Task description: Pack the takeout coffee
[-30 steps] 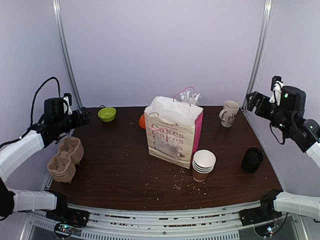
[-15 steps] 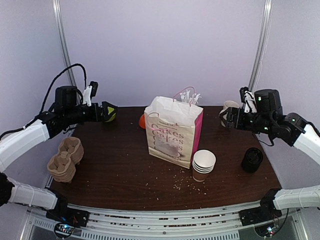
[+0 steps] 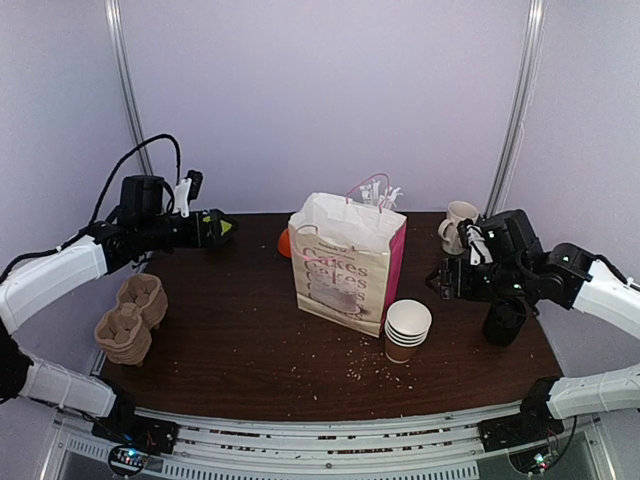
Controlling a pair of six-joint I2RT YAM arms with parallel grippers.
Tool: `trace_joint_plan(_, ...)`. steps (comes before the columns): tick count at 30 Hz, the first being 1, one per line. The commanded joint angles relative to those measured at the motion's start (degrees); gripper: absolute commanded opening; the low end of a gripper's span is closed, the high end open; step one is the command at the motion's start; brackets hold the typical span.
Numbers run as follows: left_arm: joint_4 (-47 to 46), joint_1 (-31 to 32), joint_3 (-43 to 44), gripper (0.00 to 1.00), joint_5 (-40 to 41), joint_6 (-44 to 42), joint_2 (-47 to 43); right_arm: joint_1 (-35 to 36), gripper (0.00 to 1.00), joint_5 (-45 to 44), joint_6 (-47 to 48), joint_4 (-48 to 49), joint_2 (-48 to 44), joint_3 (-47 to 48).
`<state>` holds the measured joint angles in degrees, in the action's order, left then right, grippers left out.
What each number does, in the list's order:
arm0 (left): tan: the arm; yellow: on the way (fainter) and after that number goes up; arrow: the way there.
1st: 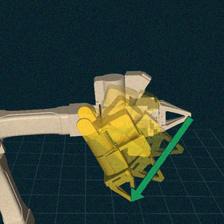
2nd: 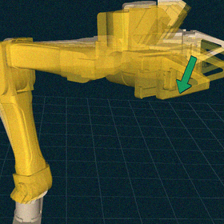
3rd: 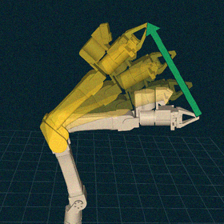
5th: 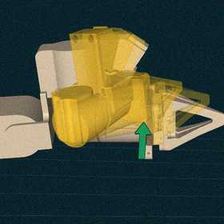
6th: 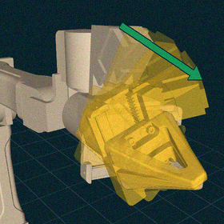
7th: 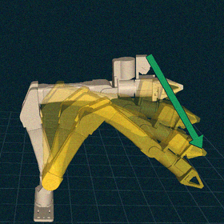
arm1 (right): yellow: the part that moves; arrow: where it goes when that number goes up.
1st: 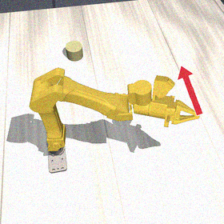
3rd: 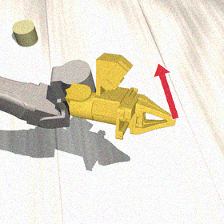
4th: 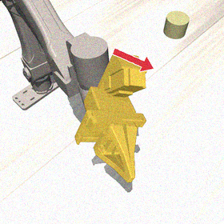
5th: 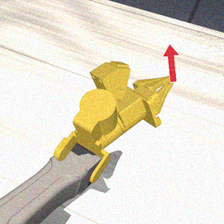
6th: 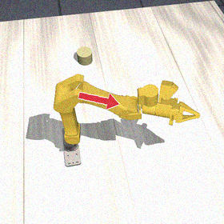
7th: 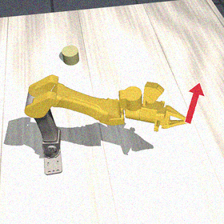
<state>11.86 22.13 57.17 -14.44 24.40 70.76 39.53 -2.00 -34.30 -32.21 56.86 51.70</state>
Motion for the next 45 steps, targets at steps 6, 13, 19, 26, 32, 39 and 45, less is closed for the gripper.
trace_joint_plan(6,-1.05,-0.19,2.61,0.98,-2.43,-1.20,2.35,5.38,0.67,-1.05,-2.57,-3.02,5.39,0.56)
trace_joint_plan(13,-0.87,-0.16,-0.92,0.98,0.30,-2.59,1.61,6.25,0.45,-2.20,-1.42,-6.72,8.60,2.79)
trace_joint_plan(19,-0.96,-0.19,-2.81,0.98,0.68,-2.43,1.63,6.18,0.29,-3.65,-1.07,-7.42,11.77,3.47)
trace_joint_plan(26,-0.87,-0.22,-4.26,0.98,1.30,-1.59,0.03,6.18,0.11,-4.47,-1.60,-7.89,13.27,4.34)
trace_joint_plan(32,-0.66,-0.16,-7.41,0.97,2.00,0.43,-3.10,6.18,0.00,-4.77,-1.81,-8.85,13.11,4.28)
trace_joint_plan(39,5.67,6.53,-9.22,0.94,6.05,4.10,-8.89,6.34,0.00,-4.43,-2.19,-11.82,10.84,6.13)
trace_joint_plan(45,5.03,22.48,-13.47,0.93,11.66,16.19,-12.26,7.03,0.00,-0.47,-1.75,-16.50,8.73,9.05)
